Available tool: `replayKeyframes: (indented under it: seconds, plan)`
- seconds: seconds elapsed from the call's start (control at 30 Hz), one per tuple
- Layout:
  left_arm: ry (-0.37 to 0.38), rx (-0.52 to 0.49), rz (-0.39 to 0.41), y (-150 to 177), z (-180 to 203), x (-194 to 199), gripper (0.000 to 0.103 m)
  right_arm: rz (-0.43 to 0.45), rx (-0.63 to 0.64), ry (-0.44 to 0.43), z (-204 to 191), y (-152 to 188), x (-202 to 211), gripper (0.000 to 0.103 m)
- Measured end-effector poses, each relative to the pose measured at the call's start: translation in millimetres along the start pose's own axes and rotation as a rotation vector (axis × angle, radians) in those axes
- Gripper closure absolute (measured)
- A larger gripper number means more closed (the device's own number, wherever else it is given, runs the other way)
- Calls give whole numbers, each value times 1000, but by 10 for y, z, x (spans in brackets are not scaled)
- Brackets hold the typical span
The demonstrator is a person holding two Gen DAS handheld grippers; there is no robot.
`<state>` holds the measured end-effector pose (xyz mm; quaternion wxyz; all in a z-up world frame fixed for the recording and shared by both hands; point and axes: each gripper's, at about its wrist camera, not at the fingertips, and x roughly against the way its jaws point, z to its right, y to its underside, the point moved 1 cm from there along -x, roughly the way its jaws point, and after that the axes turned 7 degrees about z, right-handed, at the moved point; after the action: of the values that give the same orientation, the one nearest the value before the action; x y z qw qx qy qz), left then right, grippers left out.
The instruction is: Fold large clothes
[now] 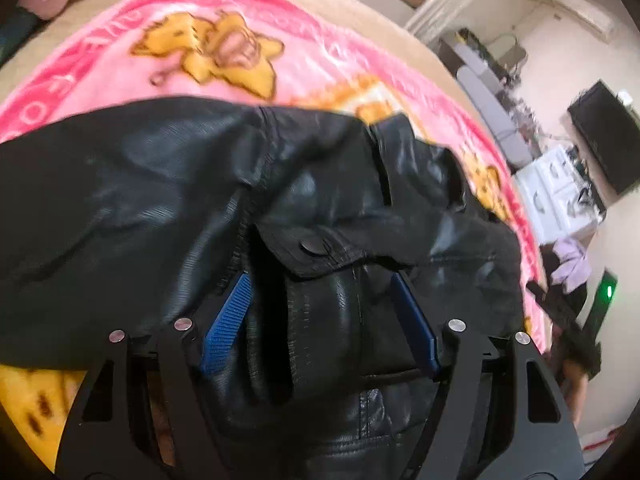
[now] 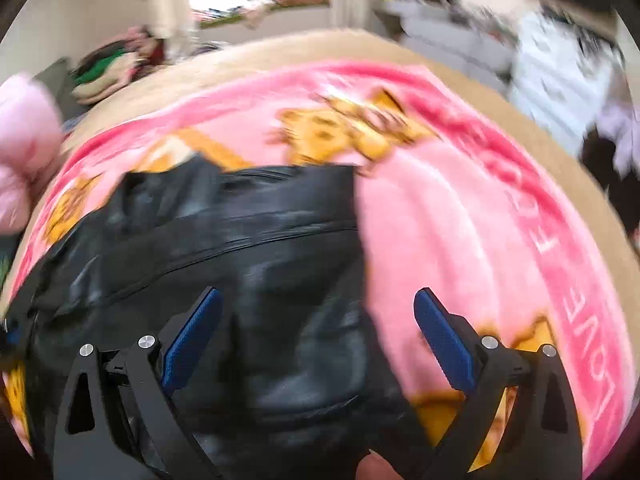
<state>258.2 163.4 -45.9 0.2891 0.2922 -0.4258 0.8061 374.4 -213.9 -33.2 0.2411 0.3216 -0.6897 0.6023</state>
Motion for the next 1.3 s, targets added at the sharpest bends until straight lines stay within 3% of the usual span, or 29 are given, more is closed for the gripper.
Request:
replayKeyframes:
  seconds: [0.03,0.07,0.1,0.17,0.27,0.33,0.4,0.43,0.67,0.83,1.0,1.17,1.3]
  plan:
    - [-17,-10,0,15,24,-36,50,-24,-30,-20,62,-11,-109,8]
    - [-32,-26,6,24,56,-62,69,-38,-47,-54,90,-5,-197,24]
    - [-36,-47,10,22,94,-75,88,-47,-58,-101,110,15,-262,68]
    - [-45,-90,42,-15,183,1,93,-28,-23,-51,115,38,-278,77]
    - [-69,-162,77,-30,272,92,93,-25,29,25,77,84,-337,73]
    - [-115,-185,47,14,237,-36,93,-10,84,69,46,118,-333,66]
    - [-145,-181,17,47,168,-147,90,4,89,110,67,106,-276,50]
    - [-149,-179,17,44,155,-148,87,21,95,118,78,92,-217,48]
    - [-193,-276,82,100,321,85,71,162,189,-29,-274,102,401,32]
    - [-232,-305,110,168,333,202,52,105,263,-149,-650,269,462,28]
    - [-237,-316,116,203,336,247,51,19,316,-210,-956,466,366,25]
    - [-252,-313,80,254,267,156,50,-100,330,-166,-1011,724,64,24]
    - [-255,-315,89,266,265,206,47,-48,365,-137,-1109,748,179,24]
